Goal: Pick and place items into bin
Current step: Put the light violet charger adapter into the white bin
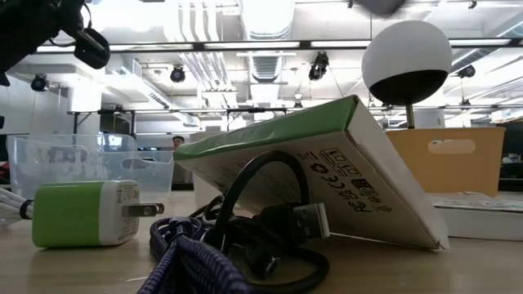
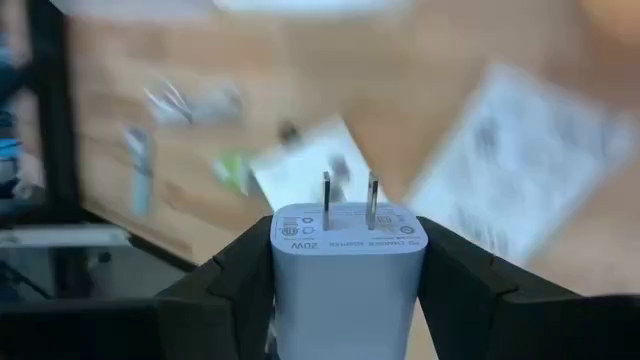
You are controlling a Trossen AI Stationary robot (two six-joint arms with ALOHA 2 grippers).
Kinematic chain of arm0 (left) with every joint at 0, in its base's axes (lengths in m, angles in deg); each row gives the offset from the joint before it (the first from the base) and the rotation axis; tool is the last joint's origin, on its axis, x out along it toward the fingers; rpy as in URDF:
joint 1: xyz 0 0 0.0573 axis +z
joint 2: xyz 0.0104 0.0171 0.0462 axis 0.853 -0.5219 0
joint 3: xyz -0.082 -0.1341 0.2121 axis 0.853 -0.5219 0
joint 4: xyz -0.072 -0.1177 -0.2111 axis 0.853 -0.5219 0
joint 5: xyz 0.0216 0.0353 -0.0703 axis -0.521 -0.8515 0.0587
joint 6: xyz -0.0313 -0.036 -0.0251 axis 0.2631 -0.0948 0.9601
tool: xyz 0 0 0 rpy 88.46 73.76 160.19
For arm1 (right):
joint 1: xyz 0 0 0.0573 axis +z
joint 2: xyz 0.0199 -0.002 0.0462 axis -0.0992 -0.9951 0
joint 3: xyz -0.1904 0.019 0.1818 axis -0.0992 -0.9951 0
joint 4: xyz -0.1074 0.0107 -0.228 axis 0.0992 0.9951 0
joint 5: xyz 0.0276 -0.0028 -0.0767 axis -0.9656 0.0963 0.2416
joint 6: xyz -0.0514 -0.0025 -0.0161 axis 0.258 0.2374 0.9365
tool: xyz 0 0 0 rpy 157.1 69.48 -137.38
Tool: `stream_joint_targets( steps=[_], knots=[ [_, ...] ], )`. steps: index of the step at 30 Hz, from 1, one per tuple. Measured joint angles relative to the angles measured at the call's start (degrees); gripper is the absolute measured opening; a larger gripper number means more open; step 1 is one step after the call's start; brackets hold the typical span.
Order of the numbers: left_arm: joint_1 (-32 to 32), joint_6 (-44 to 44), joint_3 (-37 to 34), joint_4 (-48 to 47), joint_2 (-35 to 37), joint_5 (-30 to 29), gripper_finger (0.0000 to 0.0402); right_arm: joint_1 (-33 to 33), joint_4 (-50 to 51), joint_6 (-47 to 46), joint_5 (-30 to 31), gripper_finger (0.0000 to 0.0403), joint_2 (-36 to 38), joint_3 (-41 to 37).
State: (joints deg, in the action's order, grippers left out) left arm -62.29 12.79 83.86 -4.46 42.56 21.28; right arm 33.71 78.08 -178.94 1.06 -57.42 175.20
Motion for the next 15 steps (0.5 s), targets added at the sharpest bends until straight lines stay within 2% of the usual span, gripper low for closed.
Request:
stream_joint_targets(
  steps=[3,6,9,12,15],
  knots=[
    [0.0,0.0,0.0,-1.3,-0.3,0.0,0.0,-9.3,-4.7,14.0,-2.3,0.0179,0.0,-0.4],
    [0.0,0.0,0.0,-1.7,-0.2,0.0,0.0,-17.3,-8.9,22.6,-2.9,0.0185,-2.2,-0.2],
    [0.0,-0.3,0.0,-2.3,0.0,0.0,0.0,-22.4,-9.1,26.7,-6.2,0.0189,-5.0,0.1],
    [0.0,-0.3,0.0,-2.6,0.2,-0.1,0.0,-24.9,-10.8,29.1,-11.6,0.0193,-8.5,0.1],
    [0.0,-0.2,0.0,-2.7,0.2,-0.1,0.0,-25.7,-13.3,28.8,-12.1,0.021,-12.1,1.3]
  ],
)
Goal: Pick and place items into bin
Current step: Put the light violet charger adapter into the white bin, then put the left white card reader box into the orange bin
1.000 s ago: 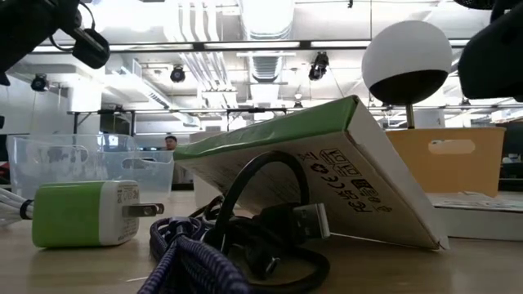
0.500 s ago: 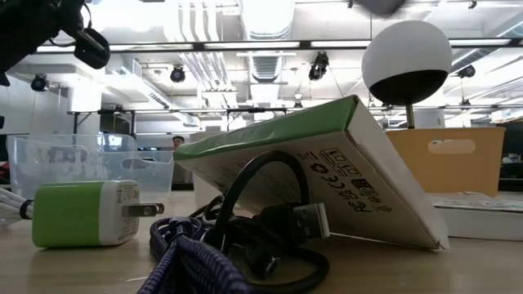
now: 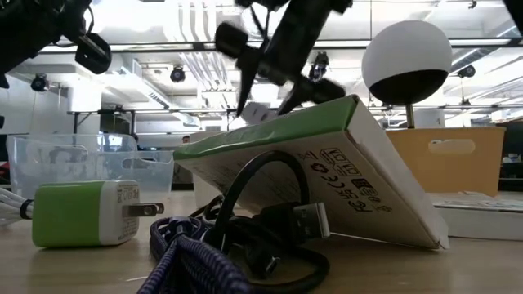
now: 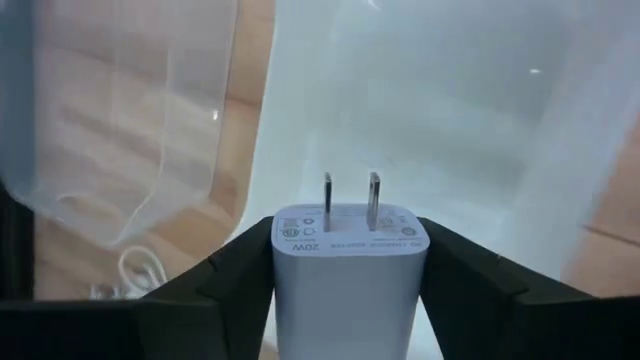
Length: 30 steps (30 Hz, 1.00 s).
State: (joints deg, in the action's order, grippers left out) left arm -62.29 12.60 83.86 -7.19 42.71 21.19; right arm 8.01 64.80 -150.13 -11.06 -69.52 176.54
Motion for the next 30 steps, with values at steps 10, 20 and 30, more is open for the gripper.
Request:
stream_joint_targets(
  steps=[10,20,30],
  knots=[
    [0.0,0.4,0.0,0.1,0.3,0.1,0.0,2.9,16.3,17.9,9.9,0.0322,-2.7,13.3],
    [0.0,0.3,0.0,0.1,0.2,0.4,0.0,25.7,32.5,24.9,11.4,0.0325,-2.4,18.6],
    [-0.4,0.0,2.9,-17.8,-1.4,4.0,0.0,36.1,27.4,18.0,12.6,0.0313,-10.6,19.6]
  ],
)
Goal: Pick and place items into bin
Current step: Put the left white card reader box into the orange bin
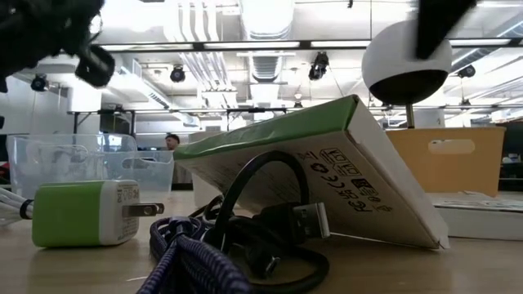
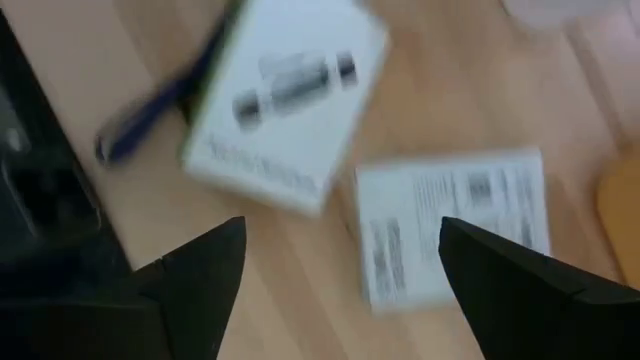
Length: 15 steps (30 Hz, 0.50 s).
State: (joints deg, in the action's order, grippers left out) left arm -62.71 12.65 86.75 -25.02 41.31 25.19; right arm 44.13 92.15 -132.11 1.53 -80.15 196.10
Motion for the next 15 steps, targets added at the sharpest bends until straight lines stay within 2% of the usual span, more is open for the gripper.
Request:
stream_joint_targets(
  steps=[3,5,7,11,15],
  knots=[
    [-1.6,-6.2,5.2,-16.3,-2.1,0.2,0.0,0.1,-0.7,9.1,0.1,0.0313,-5.0,5.0],
    [-2.7,-13.2,9.9,-22.8,-3.8,0.0,0.0,0.3,-0.3,14.0,-0.2,0.0313,-8.9,9.2],
    [-3.5,-18.4,14.2,-29.2,-5.9,-0.8,0.0,0.7,2.1,15.2,0.3,0.0313,-12.3,13.9],
    [-4.2,-25.5,20.5,-40.0,-10.0,-2.6,0.0,1.5,11.7,6.5,5.4,0.0307,-18.6,23.6],
    [-4.2,-26.9,21.4,-41.7,-12.7,-2.8,0.0,1.8,10.2,0.4,6.5,0.0302,-19.8,23.0]
  ],
)
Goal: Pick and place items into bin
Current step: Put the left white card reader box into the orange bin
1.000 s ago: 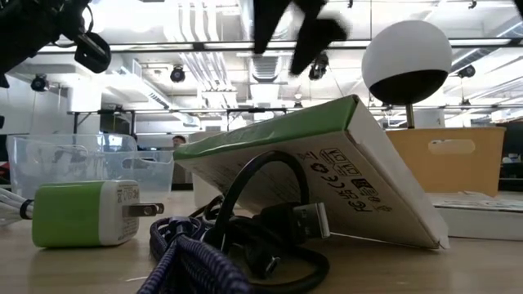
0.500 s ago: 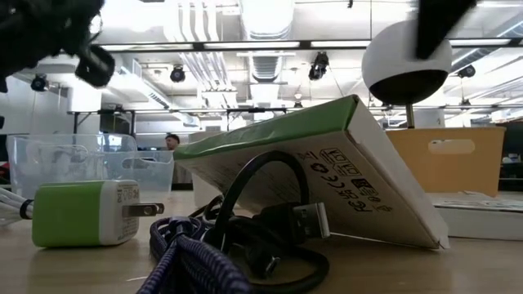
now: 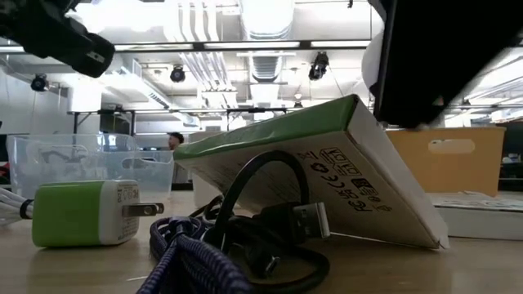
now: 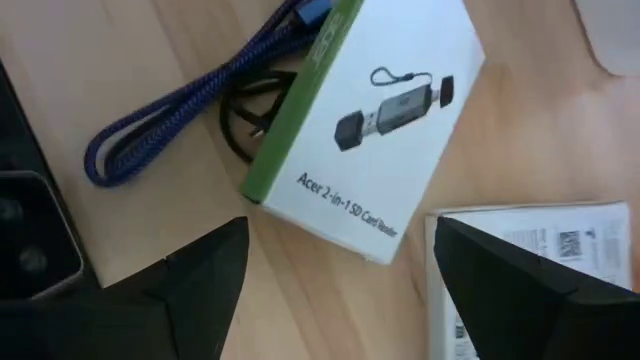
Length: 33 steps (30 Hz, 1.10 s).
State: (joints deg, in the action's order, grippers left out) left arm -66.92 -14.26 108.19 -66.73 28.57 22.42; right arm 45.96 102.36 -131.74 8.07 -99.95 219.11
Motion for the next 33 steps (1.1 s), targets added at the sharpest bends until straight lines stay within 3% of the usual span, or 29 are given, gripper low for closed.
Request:
stream_joint_targets(
  steps=[6,11,24,29,33],
  knots=[
    [0.0,0.1,-0.1,0.1,-1.4,0.1,0.0,-0.2,-4.3,-4.8,-0.6,0.0302,-0.4,0.0],
    [0.0,0.1,-0.1,0.1,-1.4,0.2,0.0,-0.1,-10.2,-1.9,-0.4,0.0301,-1.5,0.2],
    [0.0,0.4,-0.5,0.2,-1.7,0.2,0.0,-1.9,1.2,-2.1,8.9,0.0296,-2.0,-3.8],
    [0.0,0.4,-0.7,0.2,-1.8,0.2,0.0,-2.6,0.5,-6.8,6.8,0.0256,-1.9,-7.7],
    [0.0,0.8,-0.7,0.6,-2.9,0.2,0.0,-3.4,0.7,-11.1,2.7,0.0178,-1.8,-9.2]
  ],
)
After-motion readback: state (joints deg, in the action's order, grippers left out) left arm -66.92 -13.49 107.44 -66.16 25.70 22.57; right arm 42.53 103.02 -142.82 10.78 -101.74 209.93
